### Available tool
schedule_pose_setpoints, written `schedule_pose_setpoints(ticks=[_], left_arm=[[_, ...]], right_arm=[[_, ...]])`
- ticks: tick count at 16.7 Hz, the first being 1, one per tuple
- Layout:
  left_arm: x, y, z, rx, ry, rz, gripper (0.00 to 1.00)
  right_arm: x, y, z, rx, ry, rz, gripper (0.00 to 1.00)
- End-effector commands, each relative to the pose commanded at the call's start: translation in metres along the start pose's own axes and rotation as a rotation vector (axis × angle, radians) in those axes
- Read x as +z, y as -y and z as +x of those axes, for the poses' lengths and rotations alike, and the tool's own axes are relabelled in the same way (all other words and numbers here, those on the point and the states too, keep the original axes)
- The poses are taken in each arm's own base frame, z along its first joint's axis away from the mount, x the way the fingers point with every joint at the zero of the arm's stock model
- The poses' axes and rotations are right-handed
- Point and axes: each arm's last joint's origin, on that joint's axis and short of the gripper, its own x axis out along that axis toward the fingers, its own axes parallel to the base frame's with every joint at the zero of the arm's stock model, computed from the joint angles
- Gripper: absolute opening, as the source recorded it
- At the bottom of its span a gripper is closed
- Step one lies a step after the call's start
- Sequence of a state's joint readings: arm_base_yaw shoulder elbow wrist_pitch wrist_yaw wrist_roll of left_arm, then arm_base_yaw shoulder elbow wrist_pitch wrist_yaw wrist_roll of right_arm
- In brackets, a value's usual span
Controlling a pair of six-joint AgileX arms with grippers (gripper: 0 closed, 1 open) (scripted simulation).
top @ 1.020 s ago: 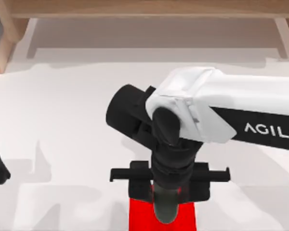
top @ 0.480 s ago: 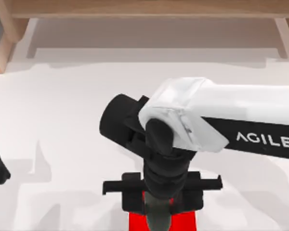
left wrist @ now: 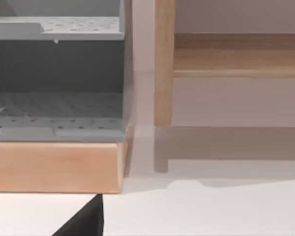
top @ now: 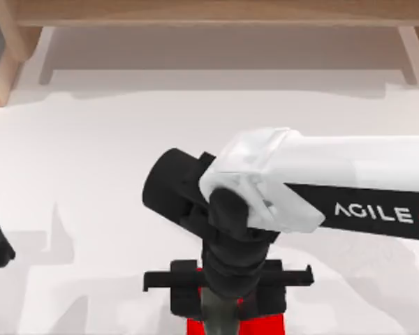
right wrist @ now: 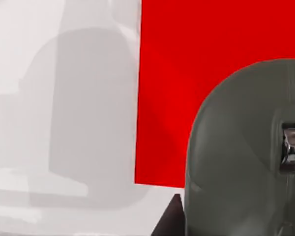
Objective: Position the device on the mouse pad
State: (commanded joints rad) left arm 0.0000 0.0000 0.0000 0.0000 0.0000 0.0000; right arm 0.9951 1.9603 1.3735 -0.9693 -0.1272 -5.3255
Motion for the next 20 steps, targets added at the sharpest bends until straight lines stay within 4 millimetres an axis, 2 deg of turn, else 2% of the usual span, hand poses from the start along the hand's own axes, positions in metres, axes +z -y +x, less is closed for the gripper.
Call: schedule_pose_setpoints(ticks=[7,11,20], left_arm=[[0.000,0.000,0.000,0.000,0.000,0.000,1.00],[0.000,0.000,0.000,0.000,0.000,0.000,1.00],[0.000,0.000,0.000,0.000,0.000,0.000,1.00]], right_arm=[[0.011,0.011,0.017,-0.064,0.073,0.066,0.00],[0.011,0.011,0.017,-0.064,0.073,0.066,0.00],[0.011,0.011,0.017,-0.064,0.073,0.066,0.68]])
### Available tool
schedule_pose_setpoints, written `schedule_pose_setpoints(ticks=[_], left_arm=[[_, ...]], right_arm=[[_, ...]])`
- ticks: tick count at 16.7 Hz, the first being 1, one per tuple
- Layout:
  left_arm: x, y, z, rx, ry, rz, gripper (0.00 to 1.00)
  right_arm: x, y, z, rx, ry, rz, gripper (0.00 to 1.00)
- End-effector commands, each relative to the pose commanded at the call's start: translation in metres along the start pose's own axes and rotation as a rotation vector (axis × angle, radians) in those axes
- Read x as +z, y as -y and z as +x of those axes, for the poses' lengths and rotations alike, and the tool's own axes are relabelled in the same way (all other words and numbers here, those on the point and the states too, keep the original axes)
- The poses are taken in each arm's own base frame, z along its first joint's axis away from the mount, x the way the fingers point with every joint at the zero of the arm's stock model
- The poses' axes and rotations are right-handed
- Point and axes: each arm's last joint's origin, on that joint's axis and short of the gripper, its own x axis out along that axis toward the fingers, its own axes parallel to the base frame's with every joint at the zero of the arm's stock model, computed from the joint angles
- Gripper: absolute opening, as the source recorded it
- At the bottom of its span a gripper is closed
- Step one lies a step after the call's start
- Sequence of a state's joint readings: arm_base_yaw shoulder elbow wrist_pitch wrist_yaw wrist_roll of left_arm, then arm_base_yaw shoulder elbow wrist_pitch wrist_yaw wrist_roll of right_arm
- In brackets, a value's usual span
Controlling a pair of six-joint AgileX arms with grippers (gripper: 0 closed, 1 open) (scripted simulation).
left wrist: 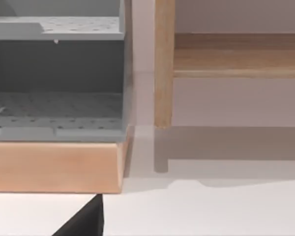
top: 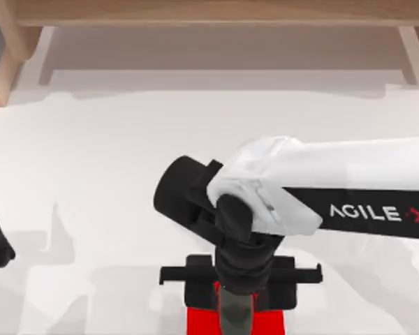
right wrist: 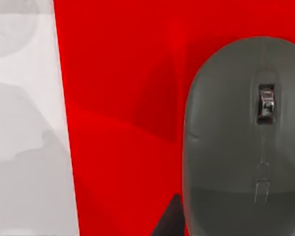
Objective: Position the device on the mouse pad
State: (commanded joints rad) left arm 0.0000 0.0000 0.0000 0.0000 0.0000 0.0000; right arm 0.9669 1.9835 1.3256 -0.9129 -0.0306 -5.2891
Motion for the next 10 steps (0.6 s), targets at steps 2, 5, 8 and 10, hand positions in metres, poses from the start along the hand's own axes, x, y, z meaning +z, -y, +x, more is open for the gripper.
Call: schedule_pose_setpoints(ticks=[2,5,8,10], left_arm=[[0.0000,0.0000,0.0000,0.000,0.000,0.000,1.00],[0.0000,0.0000,0.0000,0.000,0.000,0.000,1.00],[0.0000,0.0000,0.0000,0.000,0.000,0.000,1.00],[0.0000,0.0000,0.0000,0.000,0.000,0.000,1.00]], right_arm=[[0.0000,0.0000,0.0000,0.000,0.000,0.000,0.83],[0.0000,0.0000,0.0000,0.000,0.000,0.000,1.00],[0.0000,0.0000,0.0000,0.000,0.000,0.000,1.00],[0.0000,0.0000,0.0000,0.000,0.000,0.000,1.00]])
